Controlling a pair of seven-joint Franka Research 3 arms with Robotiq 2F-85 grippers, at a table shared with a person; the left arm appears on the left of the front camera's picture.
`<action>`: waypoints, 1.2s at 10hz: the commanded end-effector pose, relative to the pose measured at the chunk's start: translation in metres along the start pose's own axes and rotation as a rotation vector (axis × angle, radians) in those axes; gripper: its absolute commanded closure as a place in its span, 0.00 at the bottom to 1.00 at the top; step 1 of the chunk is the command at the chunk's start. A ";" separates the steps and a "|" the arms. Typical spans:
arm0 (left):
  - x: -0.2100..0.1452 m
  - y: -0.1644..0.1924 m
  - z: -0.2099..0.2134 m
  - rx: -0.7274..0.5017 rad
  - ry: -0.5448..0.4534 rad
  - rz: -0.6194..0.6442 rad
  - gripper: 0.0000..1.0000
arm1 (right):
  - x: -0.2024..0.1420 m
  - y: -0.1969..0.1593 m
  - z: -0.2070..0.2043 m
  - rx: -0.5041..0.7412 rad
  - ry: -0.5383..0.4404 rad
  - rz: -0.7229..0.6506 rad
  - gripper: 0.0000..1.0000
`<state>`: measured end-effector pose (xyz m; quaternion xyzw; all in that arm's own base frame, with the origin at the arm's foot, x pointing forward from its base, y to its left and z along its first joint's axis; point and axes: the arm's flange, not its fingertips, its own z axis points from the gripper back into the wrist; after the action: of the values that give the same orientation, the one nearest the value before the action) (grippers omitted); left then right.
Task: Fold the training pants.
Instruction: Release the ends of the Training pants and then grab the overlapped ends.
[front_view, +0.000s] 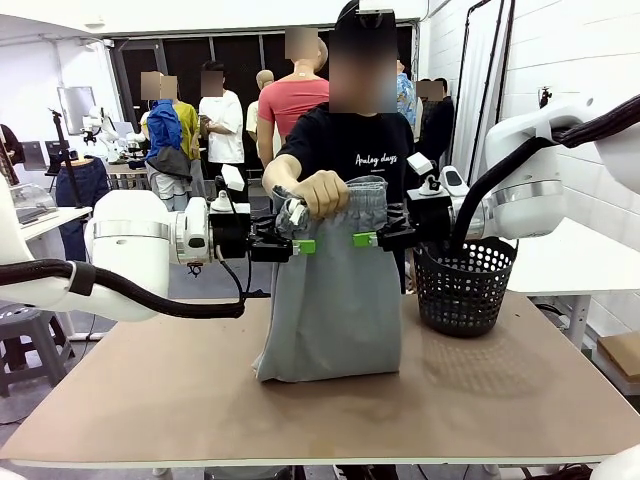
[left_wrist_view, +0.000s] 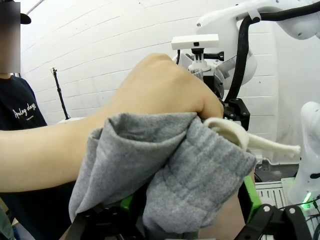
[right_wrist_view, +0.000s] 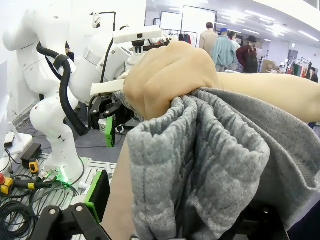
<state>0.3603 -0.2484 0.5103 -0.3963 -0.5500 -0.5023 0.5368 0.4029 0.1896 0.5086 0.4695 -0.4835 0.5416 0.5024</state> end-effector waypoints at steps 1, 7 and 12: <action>-0.002 -0.005 0.003 0.054 -0.004 0.012 0.02 | 0.000 0.000 0.000 -0.049 0.016 0.009 0.00; -0.004 -0.020 0.026 0.122 -0.014 0.015 0.02 | -0.009 0.013 0.022 -0.091 0.015 -0.039 0.00; -0.008 -0.025 0.035 0.183 0.006 0.018 0.02 | -0.013 0.020 0.044 -0.160 -0.001 -0.025 0.00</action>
<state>0.3353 -0.2156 0.5061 -0.3510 -0.5804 -0.4661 0.5682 0.3890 0.1434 0.4999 0.4367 -0.5080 0.5101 0.5394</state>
